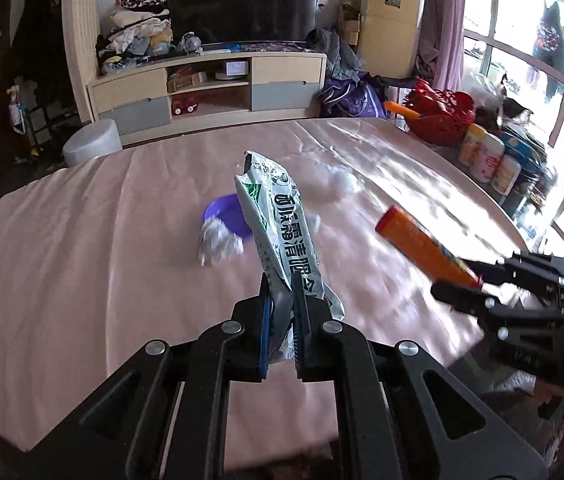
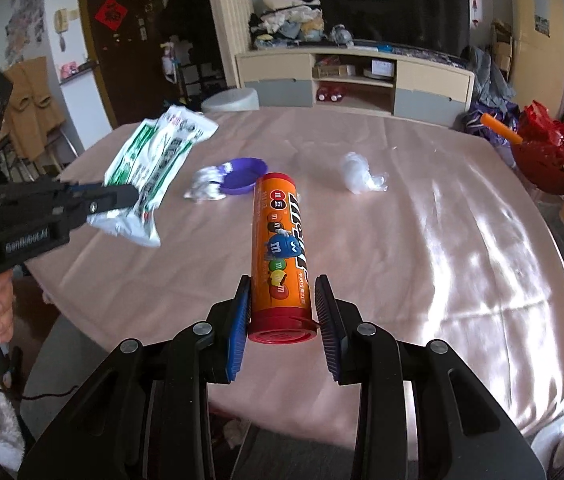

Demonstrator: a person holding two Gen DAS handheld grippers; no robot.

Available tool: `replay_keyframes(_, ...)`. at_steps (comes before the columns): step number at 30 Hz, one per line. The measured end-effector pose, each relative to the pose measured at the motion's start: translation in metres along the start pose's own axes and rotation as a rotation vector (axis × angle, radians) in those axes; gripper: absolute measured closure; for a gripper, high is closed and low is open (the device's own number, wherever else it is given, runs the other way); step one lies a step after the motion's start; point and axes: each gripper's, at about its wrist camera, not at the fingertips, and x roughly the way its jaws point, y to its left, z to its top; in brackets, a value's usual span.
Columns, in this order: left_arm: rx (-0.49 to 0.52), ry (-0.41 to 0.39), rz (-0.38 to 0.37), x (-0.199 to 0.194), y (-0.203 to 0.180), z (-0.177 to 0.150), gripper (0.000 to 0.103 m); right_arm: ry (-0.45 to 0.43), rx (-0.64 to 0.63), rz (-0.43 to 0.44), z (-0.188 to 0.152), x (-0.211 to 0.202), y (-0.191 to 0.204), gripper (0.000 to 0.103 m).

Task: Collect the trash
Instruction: 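Grasp the green-printed wrapper with left tool while right tool grasps the orange M&M's tube, then carry the wrapper and M&M's tube down into the black bin and open both tools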

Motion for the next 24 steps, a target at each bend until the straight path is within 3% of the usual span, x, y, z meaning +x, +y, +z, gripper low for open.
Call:
replay_keyframes(8, -0.009, -0.031, 0.027, -0.064, -0.009, -0.056, 0.095, -0.018, 0.005, 0.031, -0.031, -0.04, 0.015, 0.07)
replay_keyframes(13, -0.031, -0.031, 0.038, -0.089, -0.011, -0.098, 0.095, 0.004, 0.036, 0.095, -0.063, -0.052, 0.023, 0.07)
replay_keyframes(17, -0.055, 0.012, 0.02, -0.089, -0.013, -0.14, 0.095, 0.055, 0.077, 0.184, -0.092, -0.047, 0.036, 0.07)
replay_keyframes(24, -0.114, 0.117, -0.018, -0.064, -0.011, -0.201, 0.095, 0.165, 0.111, 0.207, -0.139, -0.013, 0.058, 0.07)
